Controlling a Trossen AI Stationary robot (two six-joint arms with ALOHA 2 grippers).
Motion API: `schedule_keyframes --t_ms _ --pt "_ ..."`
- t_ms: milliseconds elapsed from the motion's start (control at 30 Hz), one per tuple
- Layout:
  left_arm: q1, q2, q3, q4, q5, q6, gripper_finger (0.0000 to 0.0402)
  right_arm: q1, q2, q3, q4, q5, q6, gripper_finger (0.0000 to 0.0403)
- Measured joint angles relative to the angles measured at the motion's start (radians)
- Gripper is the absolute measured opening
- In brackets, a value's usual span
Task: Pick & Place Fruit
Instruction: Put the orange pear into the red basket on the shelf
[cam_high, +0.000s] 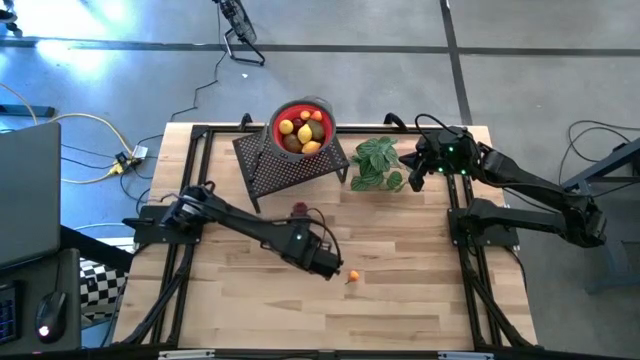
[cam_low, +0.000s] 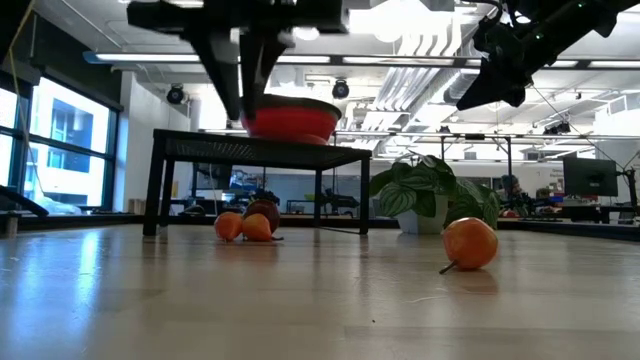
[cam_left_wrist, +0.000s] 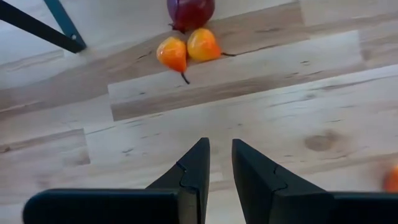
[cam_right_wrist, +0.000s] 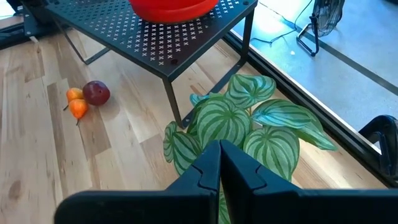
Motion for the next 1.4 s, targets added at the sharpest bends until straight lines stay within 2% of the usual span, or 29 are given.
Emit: schedule_keyframes --t_ms 333,600,833,1133,1267,1400 --pt "0.0 -0.001 -0.134 0.094 -0.016 -0.005 0.0062 0.0 0.0 0.0 0.0 0.0 -0.003 0.0002" --pt "0.0 -0.001 -0.187 0.198 -0.036 0.01 0.0062 0.0 0.0 0.0 0.0 0.0 -0.003 0.0002" --pt "0.0 -0.001 -0.187 0.186 -0.038 0.232 0.0062 0.0 0.0 0.0 -0.001 0.0 -0.003 0.0002" --pt "0.007 -0.001 -0.187 0.171 -0.036 0.607 0.0062 0.0 0.0 0.0 -0.002 0.0 -0.003 0.0002" --pt "0.026 -0.001 -0.186 0.168 -0.033 0.564 0.0059 0.0 0.0 0.0 -0.002 0.0 -0.006 0.0002" --pt "0.045 -0.002 -0.212 0.18 -0.08 0.387 0.0031 0.0 0.0 0.0 -0.002 0.0 -0.005 0.0002"
